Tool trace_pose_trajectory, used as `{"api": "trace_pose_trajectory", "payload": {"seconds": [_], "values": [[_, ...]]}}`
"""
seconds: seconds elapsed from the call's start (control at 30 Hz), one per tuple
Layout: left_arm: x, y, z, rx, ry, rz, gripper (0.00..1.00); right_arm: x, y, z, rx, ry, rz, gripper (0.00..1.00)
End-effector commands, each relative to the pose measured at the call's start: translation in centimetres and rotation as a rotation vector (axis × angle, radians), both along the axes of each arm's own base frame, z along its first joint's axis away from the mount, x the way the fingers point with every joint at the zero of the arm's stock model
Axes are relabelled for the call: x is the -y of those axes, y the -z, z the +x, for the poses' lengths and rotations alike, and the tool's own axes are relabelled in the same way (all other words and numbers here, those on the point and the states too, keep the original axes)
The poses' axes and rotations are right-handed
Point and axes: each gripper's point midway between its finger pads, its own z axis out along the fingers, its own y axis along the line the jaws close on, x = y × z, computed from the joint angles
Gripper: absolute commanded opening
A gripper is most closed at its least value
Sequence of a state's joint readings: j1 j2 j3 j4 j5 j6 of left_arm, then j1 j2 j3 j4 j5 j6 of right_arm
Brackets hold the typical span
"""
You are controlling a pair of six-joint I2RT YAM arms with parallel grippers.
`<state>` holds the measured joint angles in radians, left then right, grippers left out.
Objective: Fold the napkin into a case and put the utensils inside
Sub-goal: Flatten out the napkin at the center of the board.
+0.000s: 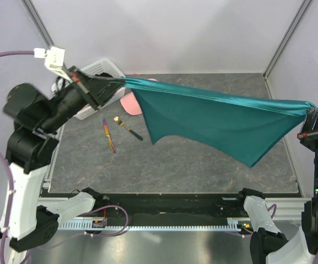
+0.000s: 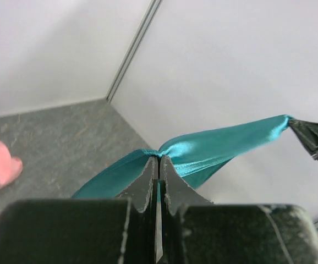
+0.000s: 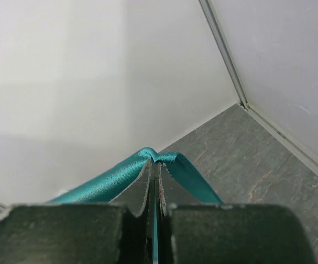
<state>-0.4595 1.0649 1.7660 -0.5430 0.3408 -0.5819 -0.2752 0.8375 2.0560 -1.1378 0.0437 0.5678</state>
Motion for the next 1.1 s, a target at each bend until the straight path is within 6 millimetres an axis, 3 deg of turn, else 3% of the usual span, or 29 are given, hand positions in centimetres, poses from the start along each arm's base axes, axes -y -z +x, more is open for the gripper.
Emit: {"api": "trace_pose_trajectory", "payload": {"seconds": [0.0, 0.13, 0.2, 0.37, 0.6, 0.63, 0.7, 0.73, 0.77, 0.83, 0.87, 0.93, 1.0, 1.07], "values": [[-1.4, -1.5, -1.7, 0.053, -0.031, -0.008, 0.02, 1.1, 1.0, 0.1, -0.08, 0.048, -0.021, 0.0], [-1.3, -0.7, -0.7, 0.029, -0.047, -0.009, 0.02, 1.6, 1.9, 2.2, -0.135, 0.041, -0.018, 0.0], [-0.8, 0.2, 0.7, -0.001, -0.06, 0.001, 0.02, 2.0, 2.5, 4.3, -0.162, 0.034, -0.008, 0.0], [0.7, 3.8, 4.9, -0.109, -0.094, 0.029, 0.02, 2.3, 7.1, 11.4, -0.316, -0.044, 0.065, 0.0], [3.2, 11.1, 12.6, -0.287, -0.161, 0.109, 0.02, 3.2, 16.3, 21.5, -0.558, -0.122, 0.166, 0.0], [3.8, 12.8, 14.4, -0.321, -0.166, 0.129, 0.02, 3.5, 18.6, 23.6, -0.62, -0.127, 0.188, 0.0], [4.3, 14.6, 16.2, -0.359, -0.178, 0.145, 0.02, 3.1, 20.0, 26.1, -0.639, -0.156, 0.209, 0.0], [4.6, 16.3, 17.6, -0.389, -0.187, 0.163, 0.02, 3.1, 22.0, 27.9, -0.679, -0.164, 0.227, 0.0], [4.8, 17.2, 18.7, -0.399, -0.199, 0.172, 0.02, 2.7, 22.3, 29.4, -0.66, -0.182, 0.22, 0.0], [5.0, 18.9, 20.2, -0.417, -0.202, 0.187, 0.02, 2.5, 25.0, 31.7, -0.703, -0.187, 0.231, 0.0], [5.6, 21.0, 21.6, -0.441, -0.201, 0.202, 0.02, 2.5, 25.8, 32.6, -0.709, -0.188, 0.229, 0.0], [6.2, 23.6, 22.9, -0.472, -0.188, 0.223, 0.02, 2.9, 28.4, 33.9, -0.764, -0.182, 0.236, 0.0], [7.0, 27.0, 24.2, -0.515, -0.179, 0.243, 0.02, 3.2, 30.0, 34.8, -0.782, -0.186, 0.224, 0.0], [7.3, 29.0, 25.0, -0.541, -0.171, 0.254, 0.02, 3.4, 31.8, 35.5, -0.812, -0.185, 0.217, 0.0]]}}
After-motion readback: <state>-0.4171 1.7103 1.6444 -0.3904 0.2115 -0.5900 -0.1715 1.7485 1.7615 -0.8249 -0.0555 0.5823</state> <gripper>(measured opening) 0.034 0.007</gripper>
